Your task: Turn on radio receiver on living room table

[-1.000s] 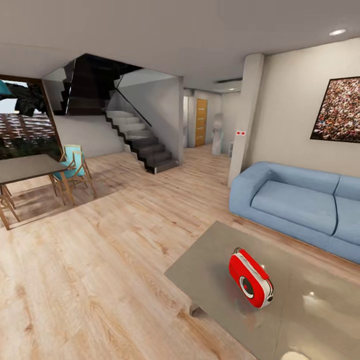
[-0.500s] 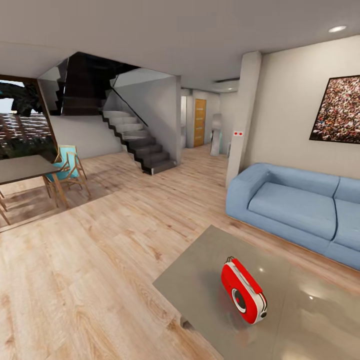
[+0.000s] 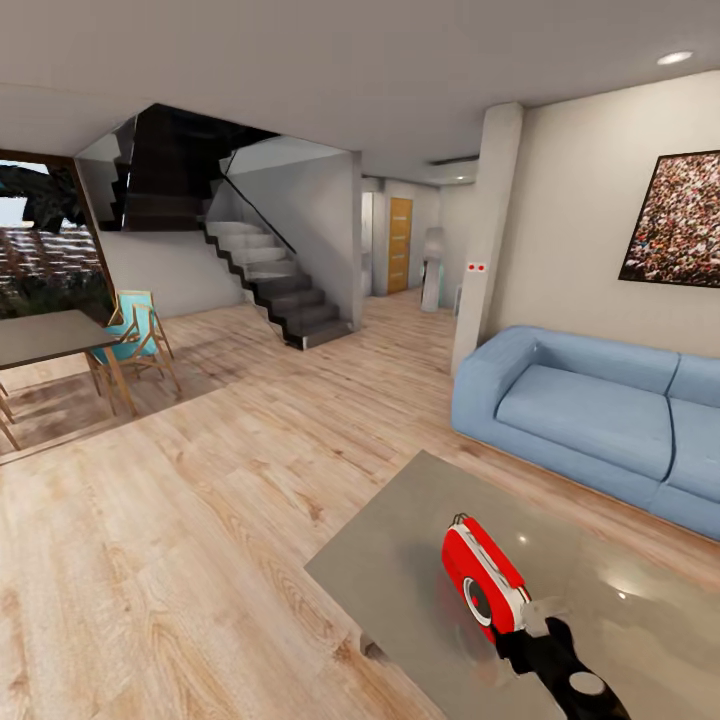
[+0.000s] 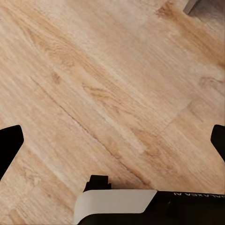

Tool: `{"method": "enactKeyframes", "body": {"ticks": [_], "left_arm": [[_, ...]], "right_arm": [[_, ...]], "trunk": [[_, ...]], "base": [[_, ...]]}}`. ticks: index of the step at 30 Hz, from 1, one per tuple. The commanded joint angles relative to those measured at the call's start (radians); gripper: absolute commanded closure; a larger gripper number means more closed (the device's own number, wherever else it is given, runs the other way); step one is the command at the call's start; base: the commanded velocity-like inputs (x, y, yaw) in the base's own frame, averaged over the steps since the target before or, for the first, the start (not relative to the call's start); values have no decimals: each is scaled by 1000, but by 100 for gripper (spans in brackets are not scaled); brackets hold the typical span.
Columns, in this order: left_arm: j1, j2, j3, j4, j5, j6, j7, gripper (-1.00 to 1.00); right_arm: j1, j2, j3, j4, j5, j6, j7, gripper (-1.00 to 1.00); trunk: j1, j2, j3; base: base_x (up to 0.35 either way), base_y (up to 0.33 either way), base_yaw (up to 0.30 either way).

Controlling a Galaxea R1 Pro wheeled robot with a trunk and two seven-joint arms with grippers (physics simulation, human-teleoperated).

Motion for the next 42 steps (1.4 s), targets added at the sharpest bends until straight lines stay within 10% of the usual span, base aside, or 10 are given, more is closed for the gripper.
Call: {"method": "enactKeyframes", "body": {"ticks": [1,7,19,26,30,42], "left_arm": [[0,0,0,0,0,-1,0,-100],[0,0,0,0,0,-2,1,-100],[0,1,1,0,0,-2,1,-100],[0,1,2,0,0,-19,1,-100],[0,2,3,0,0,-23,1,-100],[0,5,6,1,-1,-23,1,-100]], "right_arm": [[-4,0,0,-74,-1,34,0,-100],[-42,0,-4,-237,-4,128,-3,-100],[-229,-1,-5,-226,-10,217,4,-100],[-294,-9,1,-28,87,316,250,-100],[-319,-10,-3,31,161,314,286,-100],[-324,-11,-3,45,183,308,372,-100]], "trunk": [[0,0,0],[0,0,0],[0,0,0],[0,0,0],[0,0,0],[0,0,0]], "base": [[0,0,0],[0,0,0],[0,0,0],[0,0,0],[0,0,0],[177,-174,0]]}}
